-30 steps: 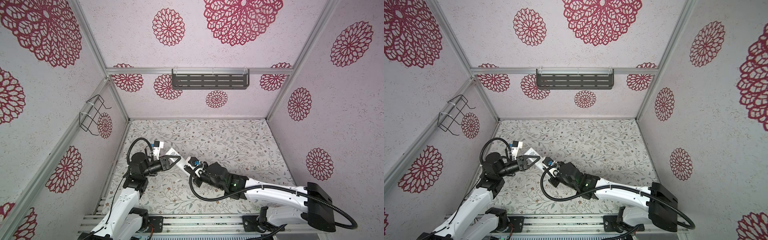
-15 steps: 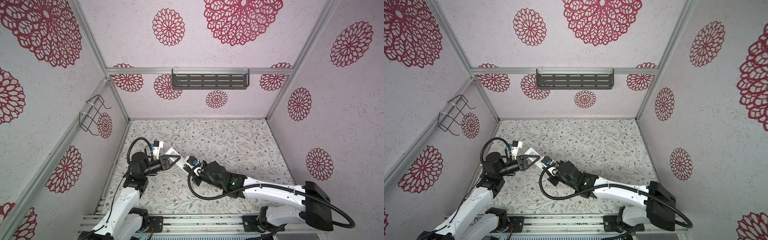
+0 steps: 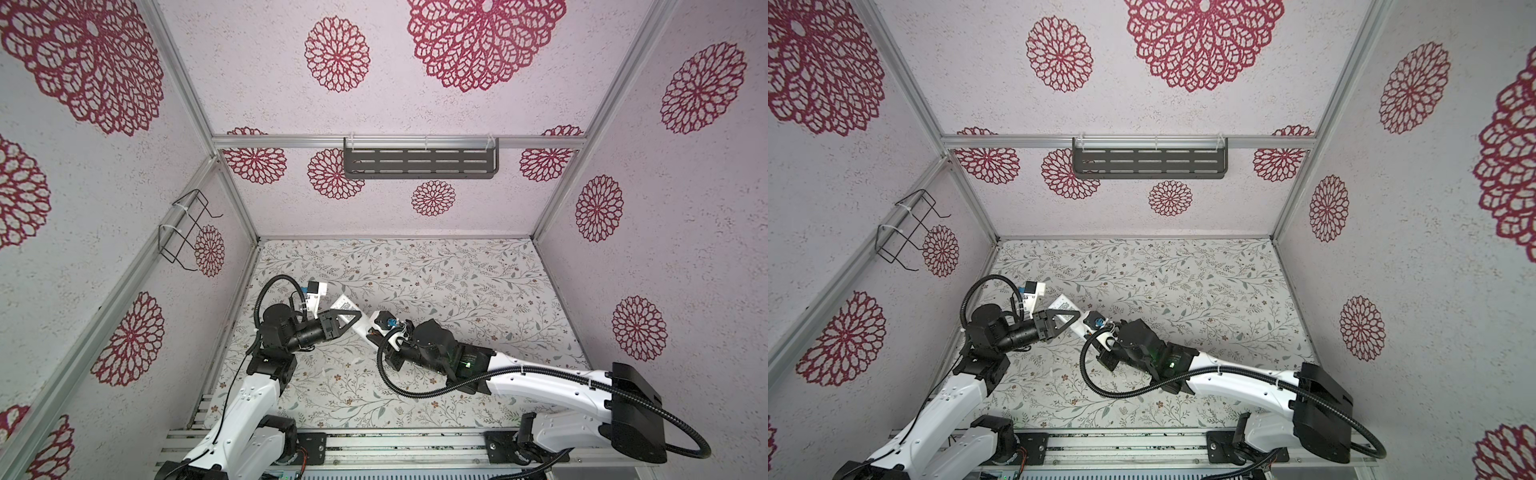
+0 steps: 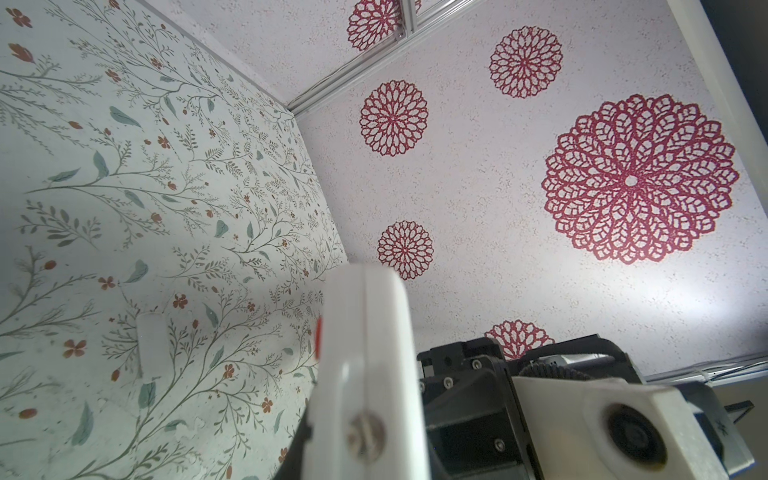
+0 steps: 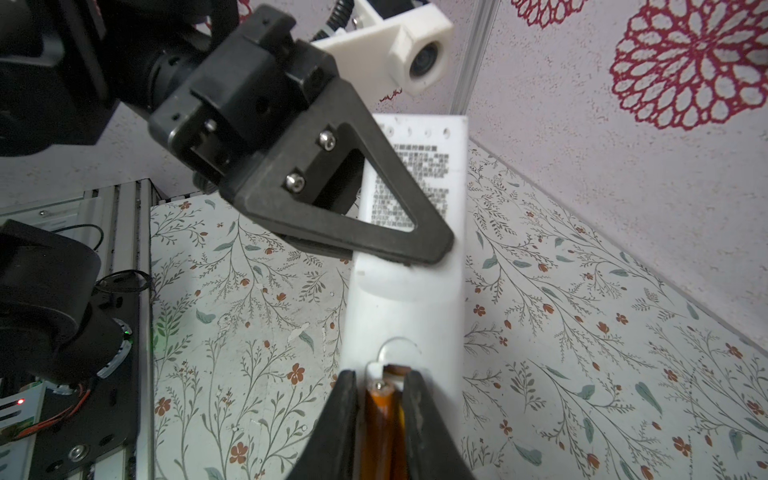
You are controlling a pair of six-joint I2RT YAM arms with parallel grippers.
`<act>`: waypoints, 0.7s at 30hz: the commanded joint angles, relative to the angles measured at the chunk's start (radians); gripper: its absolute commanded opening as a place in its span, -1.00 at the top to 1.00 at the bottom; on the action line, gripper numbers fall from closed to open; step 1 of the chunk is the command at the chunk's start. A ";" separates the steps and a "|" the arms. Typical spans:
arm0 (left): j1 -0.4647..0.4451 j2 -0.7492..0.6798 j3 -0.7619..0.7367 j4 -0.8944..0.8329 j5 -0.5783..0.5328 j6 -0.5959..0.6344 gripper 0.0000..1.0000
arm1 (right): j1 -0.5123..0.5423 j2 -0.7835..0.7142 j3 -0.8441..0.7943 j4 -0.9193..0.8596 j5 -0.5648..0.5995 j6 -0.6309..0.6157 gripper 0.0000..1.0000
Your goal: Load the batteries into the remote control
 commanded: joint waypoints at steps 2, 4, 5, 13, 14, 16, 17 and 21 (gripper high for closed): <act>-0.014 -0.019 0.033 0.094 0.086 -0.042 1.00 | -0.014 0.008 -0.005 -0.052 0.008 -0.016 0.61; -0.014 -0.022 0.032 0.094 0.086 -0.042 1.00 | -0.014 0.012 -0.002 -0.056 0.015 -0.016 0.66; -0.013 -0.023 0.032 0.092 0.085 -0.043 1.00 | -0.014 0.012 -0.001 -0.056 0.013 -0.015 0.67; -0.014 -0.027 0.031 0.089 0.085 -0.043 1.00 | -0.014 0.010 -0.001 -0.068 0.041 -0.011 0.70; -0.014 -0.027 0.030 0.089 0.084 -0.041 1.00 | -0.014 0.010 -0.001 -0.071 0.039 -0.009 0.66; -0.014 -0.025 0.032 0.089 0.083 -0.040 1.00 | -0.014 0.007 -0.002 -0.066 0.040 -0.008 0.61; -0.014 -0.024 0.032 0.089 0.082 -0.039 1.00 | -0.014 0.005 -0.003 -0.064 0.038 -0.008 0.61; -0.014 -0.023 0.032 0.090 0.083 -0.039 1.00 | -0.014 0.001 -0.002 -0.061 0.039 -0.014 0.60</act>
